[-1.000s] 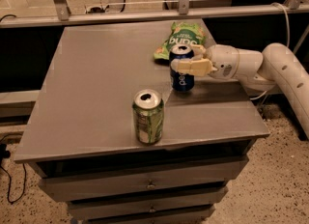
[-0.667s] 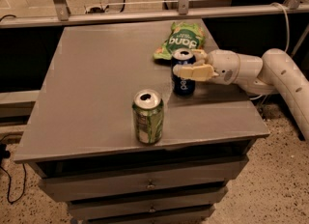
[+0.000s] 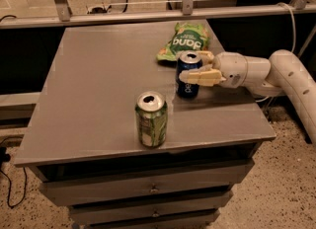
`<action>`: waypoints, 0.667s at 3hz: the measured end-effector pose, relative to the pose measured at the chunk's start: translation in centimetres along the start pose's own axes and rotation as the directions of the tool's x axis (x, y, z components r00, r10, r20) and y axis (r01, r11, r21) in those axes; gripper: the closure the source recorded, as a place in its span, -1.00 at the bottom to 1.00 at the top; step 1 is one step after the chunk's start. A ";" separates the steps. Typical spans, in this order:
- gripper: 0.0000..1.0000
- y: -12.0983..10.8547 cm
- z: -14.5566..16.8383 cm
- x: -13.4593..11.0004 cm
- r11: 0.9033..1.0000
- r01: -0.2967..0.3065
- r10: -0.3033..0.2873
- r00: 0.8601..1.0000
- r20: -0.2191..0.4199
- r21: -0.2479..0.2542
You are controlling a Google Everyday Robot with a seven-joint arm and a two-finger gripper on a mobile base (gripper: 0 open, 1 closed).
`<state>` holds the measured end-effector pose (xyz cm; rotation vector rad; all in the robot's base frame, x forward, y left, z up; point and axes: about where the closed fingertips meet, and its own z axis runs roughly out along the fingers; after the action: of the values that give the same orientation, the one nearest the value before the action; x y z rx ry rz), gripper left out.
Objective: Place pepsi can upright
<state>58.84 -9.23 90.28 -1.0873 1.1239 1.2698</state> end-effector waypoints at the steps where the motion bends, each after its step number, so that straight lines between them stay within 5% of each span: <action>1: -1.00 0.3 -0.7 -0.4 0.999 0.033 -0.033 0.999 -0.042 -0.005; 2: -1.00 0.4 -2.6 -2.6 0.994 0.113 -0.111 0.977 -0.182 -0.001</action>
Offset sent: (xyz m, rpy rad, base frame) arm -0.0019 -0.0562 0.0394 -0.3060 -0.1774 -0.0551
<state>58.42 -12.13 92.55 -1.2622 1.1855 1.0922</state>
